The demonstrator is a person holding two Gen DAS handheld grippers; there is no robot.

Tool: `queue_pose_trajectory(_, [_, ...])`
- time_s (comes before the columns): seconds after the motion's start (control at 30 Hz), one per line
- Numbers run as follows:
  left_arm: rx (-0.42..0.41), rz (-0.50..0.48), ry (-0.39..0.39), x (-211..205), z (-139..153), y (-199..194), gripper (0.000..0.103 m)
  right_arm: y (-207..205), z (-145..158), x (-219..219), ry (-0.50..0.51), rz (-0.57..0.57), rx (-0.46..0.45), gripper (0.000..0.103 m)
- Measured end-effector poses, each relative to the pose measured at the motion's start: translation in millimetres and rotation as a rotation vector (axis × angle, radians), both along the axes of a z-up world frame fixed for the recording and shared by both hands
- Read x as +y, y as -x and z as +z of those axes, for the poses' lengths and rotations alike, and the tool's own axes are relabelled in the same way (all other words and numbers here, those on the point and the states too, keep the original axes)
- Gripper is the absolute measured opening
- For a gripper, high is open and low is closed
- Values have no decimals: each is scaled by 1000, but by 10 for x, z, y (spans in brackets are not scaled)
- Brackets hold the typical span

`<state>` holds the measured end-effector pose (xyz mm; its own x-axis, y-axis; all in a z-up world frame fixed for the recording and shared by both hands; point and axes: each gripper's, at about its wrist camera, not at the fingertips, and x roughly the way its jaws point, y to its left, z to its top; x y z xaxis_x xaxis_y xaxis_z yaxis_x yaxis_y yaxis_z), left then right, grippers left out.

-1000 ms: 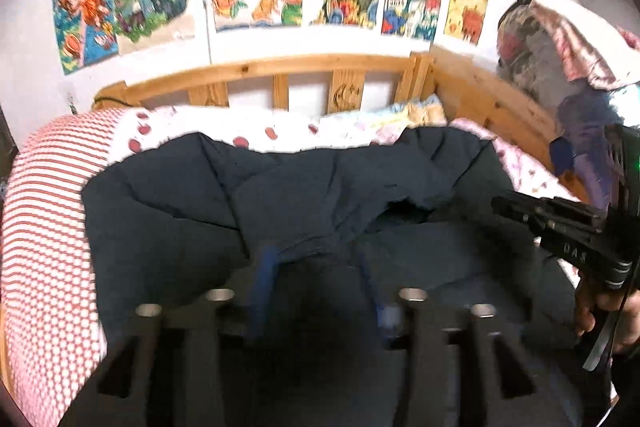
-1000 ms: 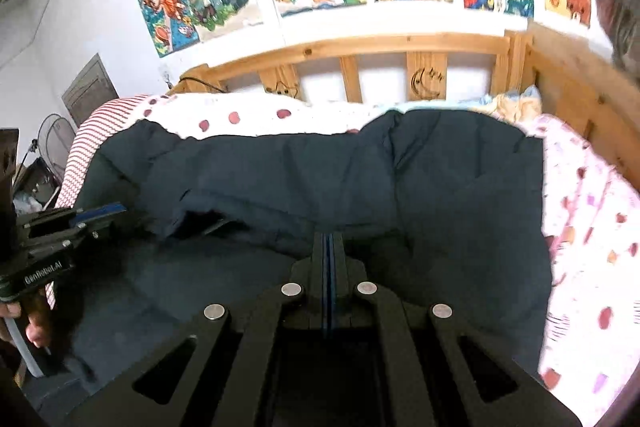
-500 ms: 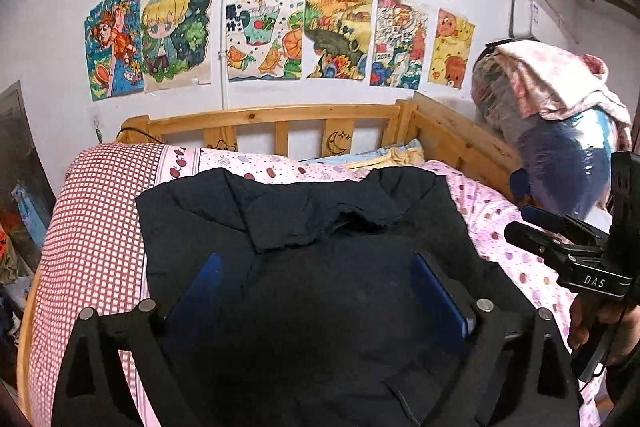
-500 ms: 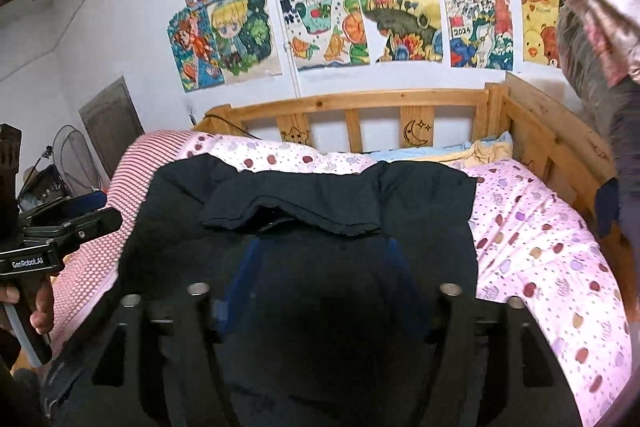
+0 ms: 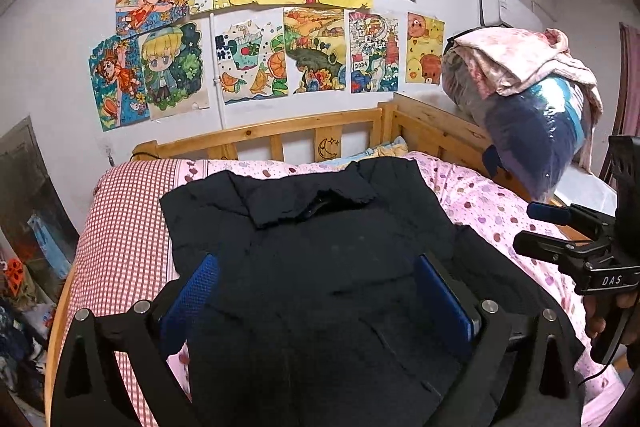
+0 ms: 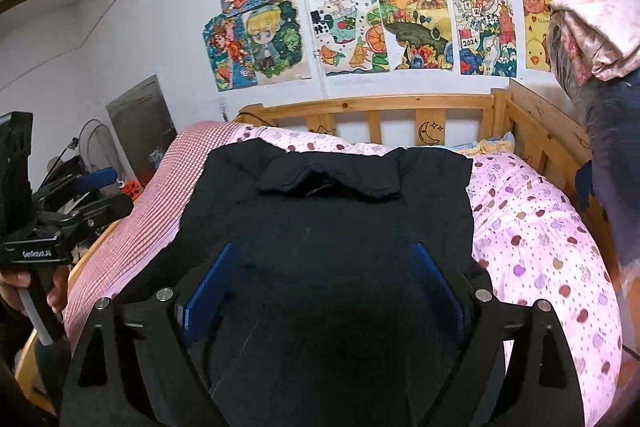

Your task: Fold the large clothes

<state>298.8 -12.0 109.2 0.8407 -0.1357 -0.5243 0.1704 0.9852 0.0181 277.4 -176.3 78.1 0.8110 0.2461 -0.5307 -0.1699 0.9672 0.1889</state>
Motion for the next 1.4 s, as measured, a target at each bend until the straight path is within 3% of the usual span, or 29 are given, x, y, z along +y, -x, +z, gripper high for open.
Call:
queue_pose_trajectory(0.73, [25,-52,-3,64,-348,923,99,1164,-248,-107,70,-25,17,89])
queue_pose_trajectory(0.9, [24,-85,-36,42,-465,1156,99,1372,-316,-106,98,-19,15,89])
queue_pose_trajectory(1.1, [55,-106,-36,80,-689,1416,99,1690,-503,-135,156,-12,15,89])
queue_pose_trajectory(1.4, [83,-116,-69,46,-1027,1695,99,1981,-882,-267,149,-58,61,89])
